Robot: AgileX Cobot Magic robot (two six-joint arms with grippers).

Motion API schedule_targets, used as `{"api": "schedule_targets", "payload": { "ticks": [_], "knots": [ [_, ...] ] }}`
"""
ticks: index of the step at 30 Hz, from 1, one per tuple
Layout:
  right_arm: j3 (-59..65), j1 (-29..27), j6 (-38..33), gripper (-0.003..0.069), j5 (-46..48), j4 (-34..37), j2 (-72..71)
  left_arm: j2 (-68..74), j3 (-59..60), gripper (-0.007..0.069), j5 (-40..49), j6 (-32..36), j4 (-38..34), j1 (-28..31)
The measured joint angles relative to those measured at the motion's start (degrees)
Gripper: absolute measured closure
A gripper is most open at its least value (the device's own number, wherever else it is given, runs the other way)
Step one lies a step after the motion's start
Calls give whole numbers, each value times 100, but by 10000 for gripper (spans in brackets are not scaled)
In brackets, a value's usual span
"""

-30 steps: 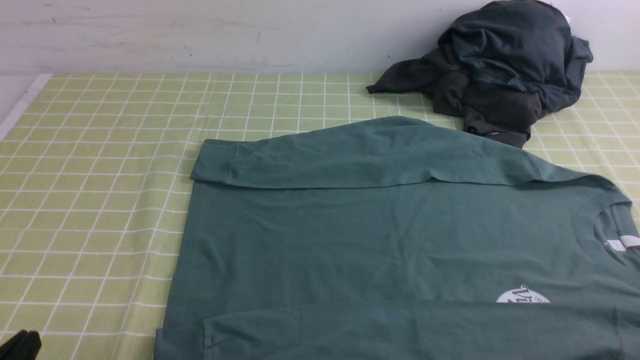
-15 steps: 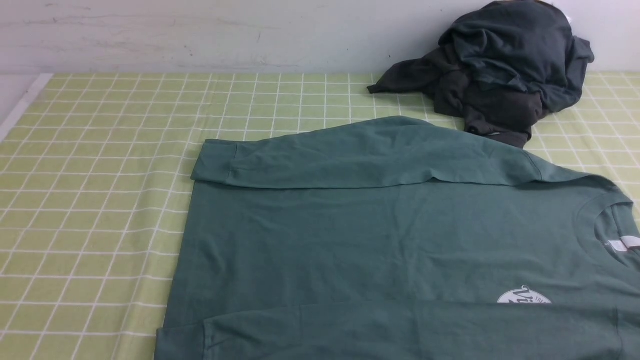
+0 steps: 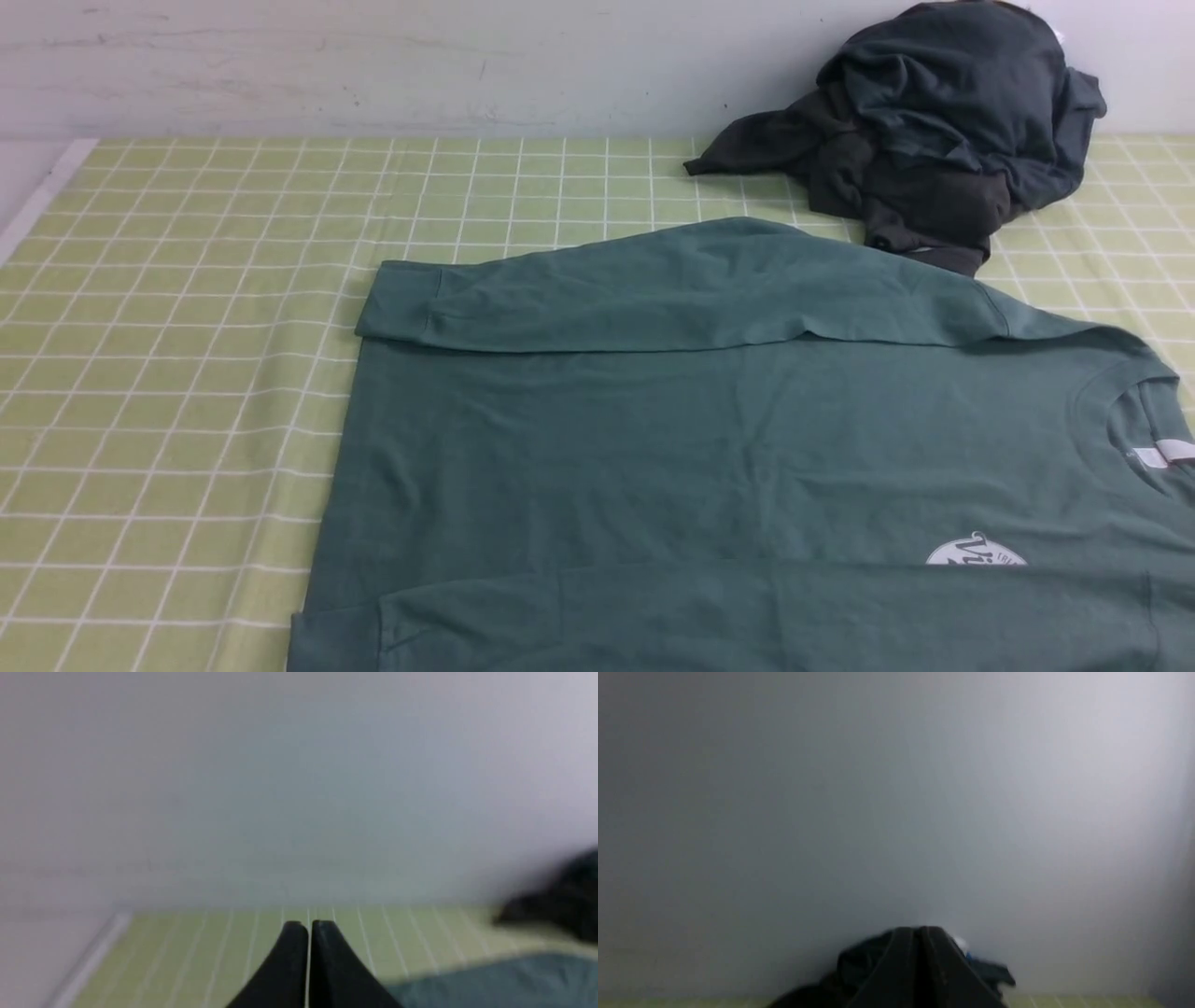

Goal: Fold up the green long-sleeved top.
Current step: Use the left arm to clamp the cuff closest to it

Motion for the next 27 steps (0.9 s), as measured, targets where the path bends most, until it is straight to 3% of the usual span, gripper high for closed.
{"api": "schedule_targets", "payload": {
  "ticks": [1, 3, 5, 9, 13, 20, 24, 27],
  "knots": [
    [0, 0, 0, 672, 105, 27, 55, 110, -16, 625, 191, 11, -83, -6],
    [-66, 287, -90, 672, 1535, 694, 833, 848, -40, 625, 1492, 389, -752, -156],
    [-66, 480, -357, 672, 2237, 1051, 1183, 1326, -40, 625, 2100, 704, -1129, -262],
    [-49, 856, -1364, 672, 3042, 1683, 2050, 2228, -40, 617, 2552, 1406, -1721, -443],
    [-49, 1235, -2363, 672, 2883, 2174, 2801, 3438, -71, 534, 2360, 1903, -2043, -485],
    [-49, 1475, -2808, 672, 2051, 2703, 3487, 4894, -81, 343, 2059, 1875, -2100, -485],
    [-49, 1475, -2814, 672, 2047, 2831, 3537, 5368, -81, 333, 1887, 1808, -2115, -485],
    [-49, 1475, -2828, 672, 2020, 2894, 3537, 5672, -98, 400, 1721, 1807, -2135, -485]
  ]
}}
